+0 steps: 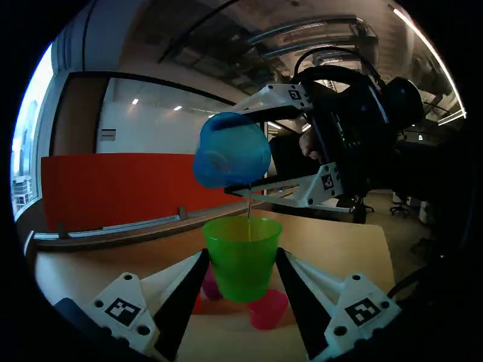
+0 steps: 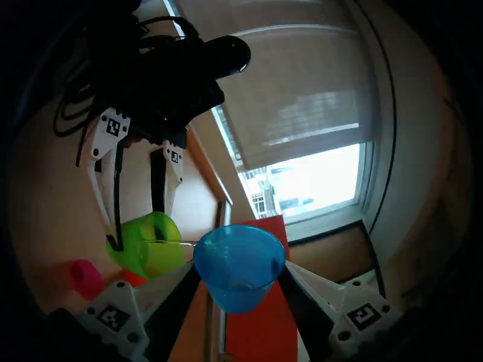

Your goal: Pour water

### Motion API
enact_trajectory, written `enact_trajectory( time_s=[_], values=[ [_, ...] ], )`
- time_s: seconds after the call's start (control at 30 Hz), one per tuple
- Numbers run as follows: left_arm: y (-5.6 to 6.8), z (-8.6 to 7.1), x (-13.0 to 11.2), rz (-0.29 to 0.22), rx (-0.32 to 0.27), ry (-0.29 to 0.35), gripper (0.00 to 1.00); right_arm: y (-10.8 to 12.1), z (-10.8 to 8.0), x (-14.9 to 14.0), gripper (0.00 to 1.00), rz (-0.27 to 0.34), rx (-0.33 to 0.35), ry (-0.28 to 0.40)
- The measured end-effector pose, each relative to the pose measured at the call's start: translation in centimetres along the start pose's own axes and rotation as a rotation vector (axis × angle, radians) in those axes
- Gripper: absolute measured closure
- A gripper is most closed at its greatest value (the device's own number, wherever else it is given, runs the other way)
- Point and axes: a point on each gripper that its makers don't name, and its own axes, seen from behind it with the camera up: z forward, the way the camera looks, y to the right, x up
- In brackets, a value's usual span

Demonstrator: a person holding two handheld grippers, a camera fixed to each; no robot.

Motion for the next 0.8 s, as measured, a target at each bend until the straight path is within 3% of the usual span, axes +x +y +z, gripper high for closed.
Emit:
enact_trajectory(
  time_s=[0.8],
  values=[
    [0.20,-0.16,0.03,0.000,-0.004,0.001,0.20,0.26,-0.07,0.12,0.12,-0.061,-0.011,0.003]
  ],
)
